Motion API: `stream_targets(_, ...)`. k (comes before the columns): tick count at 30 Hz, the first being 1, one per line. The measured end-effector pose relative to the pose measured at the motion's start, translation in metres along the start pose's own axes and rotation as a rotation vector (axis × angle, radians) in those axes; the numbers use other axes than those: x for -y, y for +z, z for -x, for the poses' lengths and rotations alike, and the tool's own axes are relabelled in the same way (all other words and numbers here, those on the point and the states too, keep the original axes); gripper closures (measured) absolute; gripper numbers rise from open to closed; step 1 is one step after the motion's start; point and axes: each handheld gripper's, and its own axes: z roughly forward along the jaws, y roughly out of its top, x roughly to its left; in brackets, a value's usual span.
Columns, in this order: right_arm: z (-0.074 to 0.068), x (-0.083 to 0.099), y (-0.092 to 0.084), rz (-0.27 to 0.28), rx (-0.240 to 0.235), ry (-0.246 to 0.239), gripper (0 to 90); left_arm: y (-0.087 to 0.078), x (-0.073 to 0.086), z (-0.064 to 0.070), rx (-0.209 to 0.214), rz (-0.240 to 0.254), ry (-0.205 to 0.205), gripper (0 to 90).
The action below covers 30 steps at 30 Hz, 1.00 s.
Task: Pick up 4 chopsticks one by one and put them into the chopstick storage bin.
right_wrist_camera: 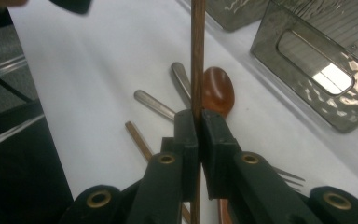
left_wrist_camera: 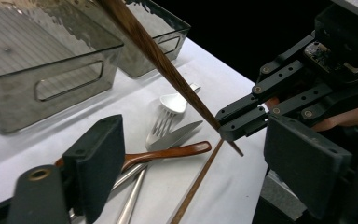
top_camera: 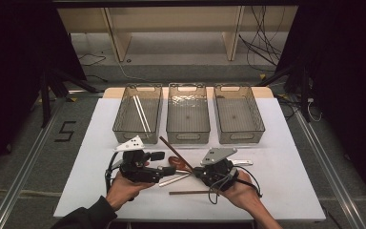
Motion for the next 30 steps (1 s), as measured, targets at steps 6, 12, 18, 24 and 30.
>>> stream_targets(6,-0.002,-0.004,0.001,0.02,-0.007,0.012,86.0,0.007,0.0,0.001,0.032,-0.001,-0.017,25.9)
stream_targets(12,-0.005,-0.008,0.003,0.046,-0.02,0.014,86.0,0.011,-0.001,-0.002,0.049,0.01,-0.05,33.5)
stream_targets(18,-0.009,-0.01,0.005,0.057,-0.029,0.008,86.0,0.012,-0.001,-0.007,0.074,0.006,-0.068,46.7)
stream_targets(24,-0.011,-0.012,0.005,0.071,-0.031,0.008,86.0,0.013,-0.001,-0.007,0.096,0.002,-0.063,54.8)
stream_targets(30,-0.012,-0.013,0.006,0.08,-0.039,0.01,86.0,0.016,0.0,-0.006,0.109,0.0,-0.061,60.0)
